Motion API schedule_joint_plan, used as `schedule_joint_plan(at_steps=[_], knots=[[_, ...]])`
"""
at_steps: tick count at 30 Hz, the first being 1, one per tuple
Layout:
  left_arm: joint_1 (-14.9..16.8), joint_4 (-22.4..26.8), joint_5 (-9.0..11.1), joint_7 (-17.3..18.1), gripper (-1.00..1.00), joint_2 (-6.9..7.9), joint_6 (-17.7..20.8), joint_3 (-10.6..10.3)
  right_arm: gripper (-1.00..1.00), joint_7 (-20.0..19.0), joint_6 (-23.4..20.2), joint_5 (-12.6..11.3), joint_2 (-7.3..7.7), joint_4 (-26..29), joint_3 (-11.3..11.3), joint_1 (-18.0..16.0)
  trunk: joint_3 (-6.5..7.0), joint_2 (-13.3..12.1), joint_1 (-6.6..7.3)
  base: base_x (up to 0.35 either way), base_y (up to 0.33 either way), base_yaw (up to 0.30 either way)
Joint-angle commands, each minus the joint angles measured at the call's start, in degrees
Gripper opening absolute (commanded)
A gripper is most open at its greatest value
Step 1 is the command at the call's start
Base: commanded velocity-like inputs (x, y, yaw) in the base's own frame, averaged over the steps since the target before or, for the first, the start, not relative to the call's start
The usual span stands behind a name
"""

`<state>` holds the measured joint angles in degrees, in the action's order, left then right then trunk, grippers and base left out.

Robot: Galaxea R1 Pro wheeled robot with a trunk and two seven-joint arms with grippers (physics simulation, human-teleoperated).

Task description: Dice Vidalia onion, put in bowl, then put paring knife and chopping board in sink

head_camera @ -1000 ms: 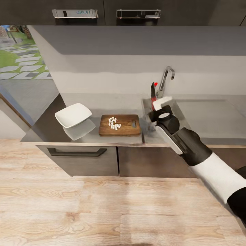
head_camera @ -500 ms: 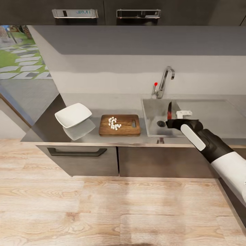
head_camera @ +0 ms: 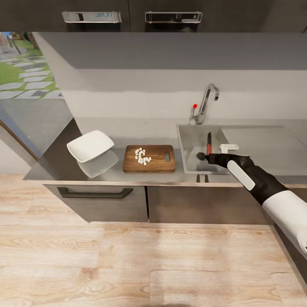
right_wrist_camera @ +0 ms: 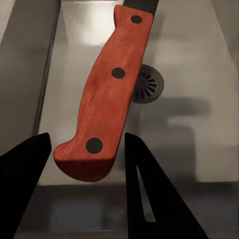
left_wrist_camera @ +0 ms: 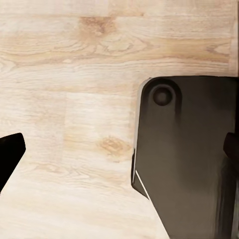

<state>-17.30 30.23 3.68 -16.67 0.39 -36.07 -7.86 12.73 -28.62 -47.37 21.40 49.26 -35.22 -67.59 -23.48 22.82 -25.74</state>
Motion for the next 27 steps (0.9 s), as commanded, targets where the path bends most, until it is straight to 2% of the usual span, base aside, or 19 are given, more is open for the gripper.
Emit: schedule_joint_plan(at_steps=[1,12,23,27], knots=[[0.0,0.1,0.3,-0.3,1.00,0.05,-0.1,-0.4,-1.00,0.5,0.0,-0.6,0.02,0.1,-0.3,-0.1,-0.09,0.1,-0.05,0.080,0.000,0.000],[0.0,0.1,-0.1,-0.3,1.00,0.05,-0.1,-0.4,-1.00,0.5,-0.2,-0.8,-0.21,-2.0,-0.4,-0.1,-0.09,0.1,-0.05,0.021,0.003,0.000],[0.0,0.0,-0.1,-0.3,1.00,0.05,-0.1,-0.4,-1.00,0.7,-0.5,-0.9,-0.25,-2.2,-0.4,-0.1,-0.38,0.1,-0.05,0.270,0.079,0.000],[0.0,-0.1,-0.1,-0.3,1.00,0.05,-0.1,-0.4,-1.00,0.6,-0.5,-0.9,-0.44,-4.1,-0.4,-0.1,-0.67,0.1,-0.05,0.064,0.016,0.000]])
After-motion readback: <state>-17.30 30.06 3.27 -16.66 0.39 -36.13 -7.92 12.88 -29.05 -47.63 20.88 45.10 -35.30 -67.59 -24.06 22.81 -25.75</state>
